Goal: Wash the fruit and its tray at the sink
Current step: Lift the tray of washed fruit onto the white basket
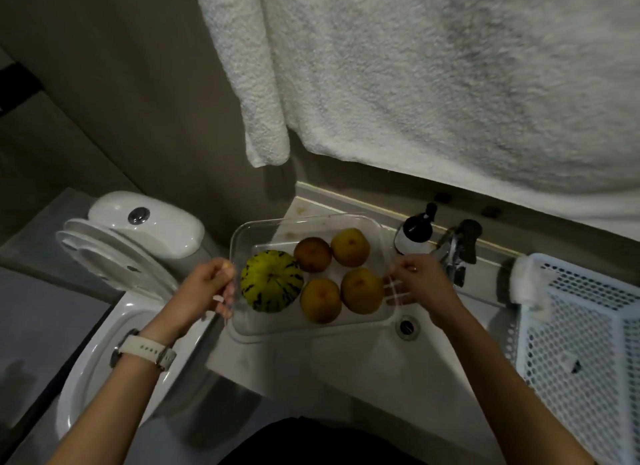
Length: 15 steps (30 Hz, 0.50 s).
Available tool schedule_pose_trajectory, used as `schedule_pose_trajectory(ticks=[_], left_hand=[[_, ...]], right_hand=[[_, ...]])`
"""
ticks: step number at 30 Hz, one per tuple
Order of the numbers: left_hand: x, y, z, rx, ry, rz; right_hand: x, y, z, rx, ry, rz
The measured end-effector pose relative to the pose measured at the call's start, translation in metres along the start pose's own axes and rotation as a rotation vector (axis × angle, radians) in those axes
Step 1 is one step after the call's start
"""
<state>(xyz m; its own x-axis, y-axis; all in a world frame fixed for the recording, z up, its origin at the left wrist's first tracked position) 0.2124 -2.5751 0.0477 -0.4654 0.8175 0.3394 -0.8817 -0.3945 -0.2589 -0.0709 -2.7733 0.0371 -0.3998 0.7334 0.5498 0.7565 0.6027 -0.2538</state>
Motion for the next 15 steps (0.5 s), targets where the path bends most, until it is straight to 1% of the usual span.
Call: schedule_pose_trajectory(ticks=[4,8,15], left_hand=[[-0.028,0.028,0.043,-0.055,0.112,-0.084],[-0.052,0.065,0.086,-0.127,0.238,-0.18],[-0.074,0.164,0.151,-0.245,0.417,-0.41]], right_hand=[[0.031,-0.045,-0.003,-0.045,-0.024,0.139],[0.061,-0.09,0.009,-0.15,0.048,0.227],[0.128,-0.162,0.046,-0.306,0.019,0.464]])
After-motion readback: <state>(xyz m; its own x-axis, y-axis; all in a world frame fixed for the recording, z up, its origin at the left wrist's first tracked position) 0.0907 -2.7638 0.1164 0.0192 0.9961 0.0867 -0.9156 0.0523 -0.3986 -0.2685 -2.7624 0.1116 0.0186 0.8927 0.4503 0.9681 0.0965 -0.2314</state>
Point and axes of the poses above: each hand's wrist, its own x-axis away from the middle knuckle, its own y-axis out of the palm, z = x × y, the point moved 8 cm from there along -x, towards the middle knuckle, and after that the axes turned 7 degrees about y, right-handed, at the moved point
